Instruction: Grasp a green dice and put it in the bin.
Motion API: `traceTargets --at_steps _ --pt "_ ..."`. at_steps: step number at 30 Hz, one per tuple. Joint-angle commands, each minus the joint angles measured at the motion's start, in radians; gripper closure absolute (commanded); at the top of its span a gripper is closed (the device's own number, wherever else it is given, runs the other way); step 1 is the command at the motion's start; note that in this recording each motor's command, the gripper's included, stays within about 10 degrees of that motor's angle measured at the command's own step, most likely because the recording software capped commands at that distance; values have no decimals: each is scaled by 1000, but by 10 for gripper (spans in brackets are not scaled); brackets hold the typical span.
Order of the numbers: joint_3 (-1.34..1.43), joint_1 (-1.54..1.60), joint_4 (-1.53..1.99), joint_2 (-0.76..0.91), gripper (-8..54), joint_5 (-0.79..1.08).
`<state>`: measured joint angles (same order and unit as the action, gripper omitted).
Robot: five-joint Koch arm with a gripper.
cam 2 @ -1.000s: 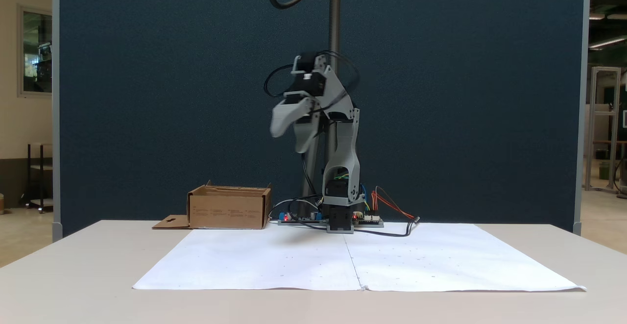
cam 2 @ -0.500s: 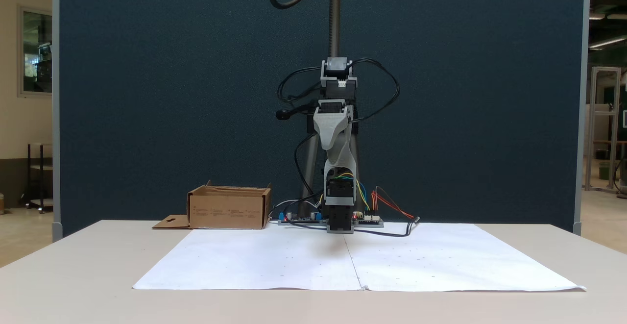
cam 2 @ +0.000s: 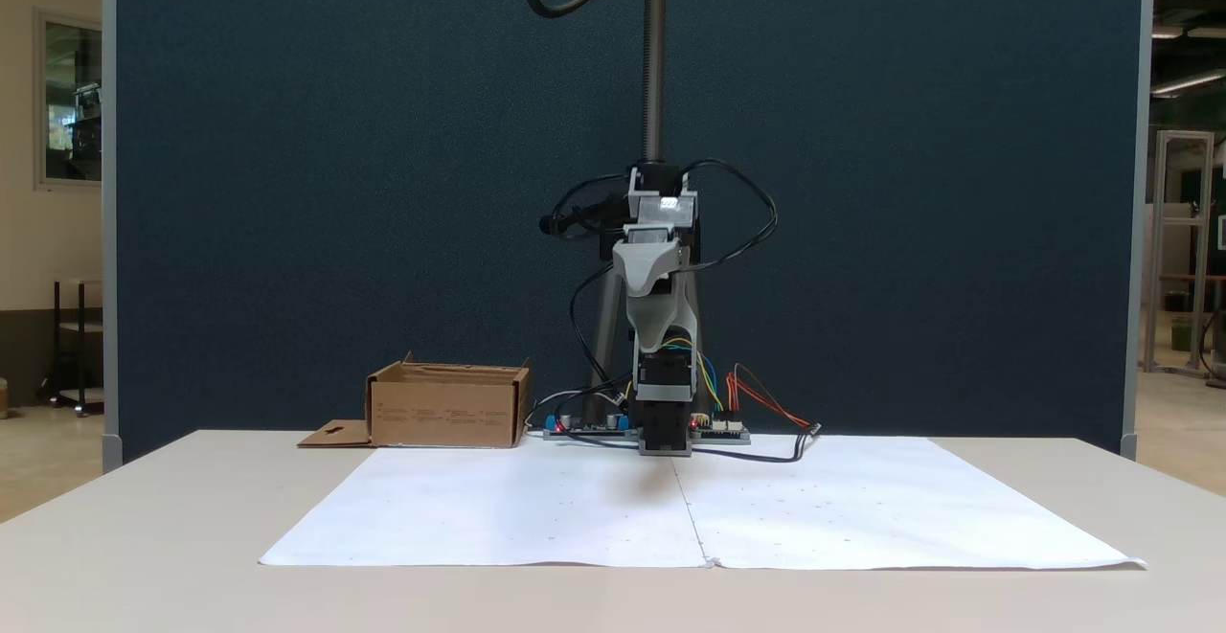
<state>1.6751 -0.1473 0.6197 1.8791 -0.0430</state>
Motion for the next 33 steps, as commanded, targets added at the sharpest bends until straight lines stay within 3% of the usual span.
traceTargets --at_steps 1,14,27,33 --pt "29 -31 -167 69 17 106" --pt "755 -110 -684 229 18 155" --pt "1080 74 -1139 479 25 190" --pt "1252 72 -1340 494 25 190"
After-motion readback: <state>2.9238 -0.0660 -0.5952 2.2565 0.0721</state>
